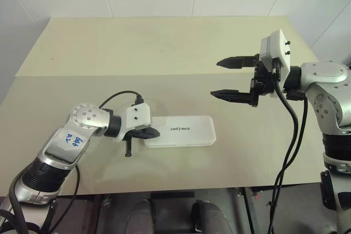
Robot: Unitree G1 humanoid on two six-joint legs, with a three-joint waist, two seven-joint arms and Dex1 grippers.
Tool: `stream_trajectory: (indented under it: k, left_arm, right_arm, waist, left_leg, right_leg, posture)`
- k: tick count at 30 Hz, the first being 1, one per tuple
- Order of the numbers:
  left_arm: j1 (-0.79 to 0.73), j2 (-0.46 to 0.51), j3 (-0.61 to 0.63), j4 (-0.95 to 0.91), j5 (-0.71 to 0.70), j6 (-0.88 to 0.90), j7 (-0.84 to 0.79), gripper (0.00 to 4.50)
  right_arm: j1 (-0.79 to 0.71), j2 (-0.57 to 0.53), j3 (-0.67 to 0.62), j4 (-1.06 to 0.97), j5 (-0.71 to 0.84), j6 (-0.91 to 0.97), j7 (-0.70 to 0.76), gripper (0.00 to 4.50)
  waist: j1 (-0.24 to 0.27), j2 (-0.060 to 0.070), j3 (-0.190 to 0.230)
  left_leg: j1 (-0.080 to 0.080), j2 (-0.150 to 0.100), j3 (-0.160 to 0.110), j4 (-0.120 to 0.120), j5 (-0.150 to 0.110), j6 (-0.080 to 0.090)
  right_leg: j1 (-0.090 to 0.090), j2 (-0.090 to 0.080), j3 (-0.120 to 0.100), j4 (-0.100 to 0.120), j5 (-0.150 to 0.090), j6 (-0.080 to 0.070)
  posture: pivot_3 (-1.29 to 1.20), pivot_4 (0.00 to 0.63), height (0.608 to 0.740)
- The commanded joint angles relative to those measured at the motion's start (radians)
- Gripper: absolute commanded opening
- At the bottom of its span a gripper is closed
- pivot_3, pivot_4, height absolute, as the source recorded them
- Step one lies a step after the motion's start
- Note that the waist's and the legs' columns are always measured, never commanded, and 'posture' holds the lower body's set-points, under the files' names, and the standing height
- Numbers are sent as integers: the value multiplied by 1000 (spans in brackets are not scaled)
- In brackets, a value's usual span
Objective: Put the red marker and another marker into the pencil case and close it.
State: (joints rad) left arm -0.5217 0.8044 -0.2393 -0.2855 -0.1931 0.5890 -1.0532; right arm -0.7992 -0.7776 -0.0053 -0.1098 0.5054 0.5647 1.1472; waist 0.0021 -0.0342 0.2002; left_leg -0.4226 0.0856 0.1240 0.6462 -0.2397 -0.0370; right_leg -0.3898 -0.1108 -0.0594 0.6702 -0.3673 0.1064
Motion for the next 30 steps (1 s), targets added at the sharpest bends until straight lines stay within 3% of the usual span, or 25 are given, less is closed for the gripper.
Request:
stream_trajectory:
  k: [1, 4, 7, 15, 19, 22, 28, 30]
  left_arm:
    - [18, -11, -15, -3, 8, 23, 15, 36]
    - [1, -39, 66, -33, -73, 63, 25, 36]
    - [-37, -51, 230, -70, -225, 138, 22, 36]
    - [69, 73, 529, -144, -411, 274, 31, 36]
    - [210, 98, 700, -178, -490, 335, 55, 1274]
    - [304, 114, 760, -175, -478, 327, 75, 2255]
    - [464, 50, 900, -169, -508, 319, 148, 4311]
    - [498, 23, 926, -167, -507, 307, 177, 4468]
  right_arm:
    - [-3, -7, -11, -17, -3, -23, 6, 4500]
    - [0, -5, -31, -24, 29, -23, 27, 4500]
    - [27, -8, -67, -46, 94, -35, 93, 4500]
    - [94, -48, -63, 63, 32, -154, 171, 4500]
    - [135, -59, -64, 164, -1, -220, 209, 4500]
    - [154, -56, -59, 206, -19, -259, 232, 4500]
    - [147, -13, -41, 336, -71, -324, 221, 4500]
    - [137, 2, -45, 368, -78, -331, 213, 4500]
  waist:
    - [-1, 0, 0]
    - [-2, 0, 0]
    - [-2, -1, 0]
    - [-9, 0, 0]
    - [-8, -1, 0]
    - [-6, 0, 0]
    - [-9, -1, 0]
    - [-10, -1, 0]
  left_leg:
    - [0, 0, 0, 0, 0, 0]
    - [0, 0, 0, -1, 0, 0]
    - [-1, 0, -1, -1, 0, 0]
    - [0, 0, -1, -1, 0, 0]
    - [0, 0, -1, -2, 0, 0]
    - [0, 0, -1, -1, 0, 0]
    - [0, 0, -1, -1, -1, -1]
    - [0, 0, -1, -1, -1, -1]
  right_leg:
    - [0, 0, 0, 0, 0, 0]
    - [0, 0, 0, 0, 0, 0]
    - [-1, 0, 0, 0, 0, 0]
    - [-1, 0, 0, 0, 0, 0]
    - [-1, 0, 0, -1, 0, 0]
    - [-1, 0, 0, -1, 0, 0]
    - [-1, 0, 0, -2, 0, 0]
    - [0, 0, 0, -2, 0, 0]
  posture:
    - [0, 150, 740]
    - [0, 150, 740]
    - [0, 150, 740]
    - [0, 150, 740]
    - [0, 150, 740]
    - [0, 150, 740]
    - [0, 150, 740]
    - [0, 150, 740]
